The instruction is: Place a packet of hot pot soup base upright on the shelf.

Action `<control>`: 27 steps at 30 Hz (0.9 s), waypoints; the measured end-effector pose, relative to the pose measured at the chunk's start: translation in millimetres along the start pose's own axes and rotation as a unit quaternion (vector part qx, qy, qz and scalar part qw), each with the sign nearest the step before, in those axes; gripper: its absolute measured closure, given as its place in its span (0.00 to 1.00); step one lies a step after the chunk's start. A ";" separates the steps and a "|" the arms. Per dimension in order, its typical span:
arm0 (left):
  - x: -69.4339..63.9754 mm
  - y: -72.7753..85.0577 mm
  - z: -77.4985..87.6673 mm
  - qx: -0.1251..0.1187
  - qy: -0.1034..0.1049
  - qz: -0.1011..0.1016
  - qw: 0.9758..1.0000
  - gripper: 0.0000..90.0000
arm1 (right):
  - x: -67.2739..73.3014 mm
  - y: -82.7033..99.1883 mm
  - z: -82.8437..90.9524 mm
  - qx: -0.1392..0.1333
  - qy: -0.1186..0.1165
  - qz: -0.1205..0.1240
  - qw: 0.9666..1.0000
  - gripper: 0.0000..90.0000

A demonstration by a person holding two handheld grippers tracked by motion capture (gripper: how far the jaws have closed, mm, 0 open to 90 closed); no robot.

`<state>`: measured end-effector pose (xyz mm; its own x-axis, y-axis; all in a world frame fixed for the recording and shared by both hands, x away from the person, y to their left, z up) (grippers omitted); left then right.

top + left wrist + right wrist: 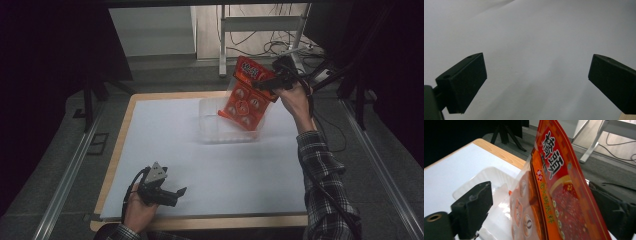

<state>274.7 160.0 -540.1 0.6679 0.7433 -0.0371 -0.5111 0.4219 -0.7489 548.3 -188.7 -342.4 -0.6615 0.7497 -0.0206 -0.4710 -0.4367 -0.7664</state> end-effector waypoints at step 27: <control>-0.7 0.9 -2.3 -0.003 -0.014 -0.012 1.000 0.01 | 6.0 45.5 16.1 0.025 -0.016 -0.017 0.999 0.00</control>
<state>274.9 158.7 -542.2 0.6654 0.7465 -0.0005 -0.4910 0.4372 -0.7535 513.6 -212.1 -367.0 -0.6625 0.7487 0.0251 -0.5211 -0.4365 -0.7334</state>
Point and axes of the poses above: each handheld gripper's, and its own axes: z roughly backward along the jaws, y roughly out of its underside, x roughly to its left, the point moved 3 cm from there along -z, roughly forward along the jaws, and after that the axes turned 4 degrees about x, right-handed, at the moved point
